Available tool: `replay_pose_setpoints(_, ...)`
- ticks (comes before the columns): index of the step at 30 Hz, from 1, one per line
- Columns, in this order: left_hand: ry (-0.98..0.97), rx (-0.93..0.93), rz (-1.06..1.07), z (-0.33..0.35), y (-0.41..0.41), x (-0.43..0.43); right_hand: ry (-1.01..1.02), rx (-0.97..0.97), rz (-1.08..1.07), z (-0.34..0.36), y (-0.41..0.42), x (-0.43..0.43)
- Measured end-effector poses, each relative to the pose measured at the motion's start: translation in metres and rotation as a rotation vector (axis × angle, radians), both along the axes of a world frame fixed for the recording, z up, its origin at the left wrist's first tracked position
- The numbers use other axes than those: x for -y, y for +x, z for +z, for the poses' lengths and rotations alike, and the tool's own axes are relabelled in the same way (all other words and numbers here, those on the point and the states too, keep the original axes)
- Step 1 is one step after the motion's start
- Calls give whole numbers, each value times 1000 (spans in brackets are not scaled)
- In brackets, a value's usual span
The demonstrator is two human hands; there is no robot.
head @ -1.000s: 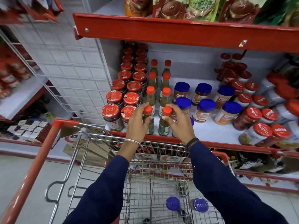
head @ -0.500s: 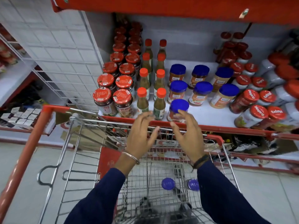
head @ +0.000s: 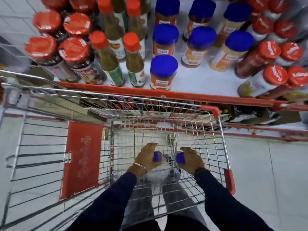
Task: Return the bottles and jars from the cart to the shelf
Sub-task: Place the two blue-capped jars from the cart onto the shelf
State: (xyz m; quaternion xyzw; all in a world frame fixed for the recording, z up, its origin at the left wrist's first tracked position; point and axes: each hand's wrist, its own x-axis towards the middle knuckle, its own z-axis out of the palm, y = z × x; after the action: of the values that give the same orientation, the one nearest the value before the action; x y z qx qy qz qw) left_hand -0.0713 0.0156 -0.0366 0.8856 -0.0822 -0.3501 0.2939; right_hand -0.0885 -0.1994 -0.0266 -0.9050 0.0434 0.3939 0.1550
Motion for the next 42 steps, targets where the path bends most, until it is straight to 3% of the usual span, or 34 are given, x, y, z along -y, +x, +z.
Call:
replay_pose_setpoints(5, 121, -77, -4, -42, -19, 13, -47, -90, 104, -37, -3, 6)
replay_pose_setpoints(15, 282, 21, -204, -26, -6, 14, 10, 57, -2, -21, -2, 14)
replay_pose_setpoints(24, 139, 341, -78, 85, 11, 23, 159, 314, -173, 97, 9, 31)
replay_pose_setpoints(29, -16, 550, 27, 164, 25, 31, 228, 467, -153, 185, 25, 45)
replay_pose_setpoints(34, -196, 646, 135, 231, 50, 46, 216, 670, -127, 257, 48, 60)
replay_pose_setpoints(42, -191, 789, 90, 287, 106, 79, 200, 888, -166, 312, 104, 75)
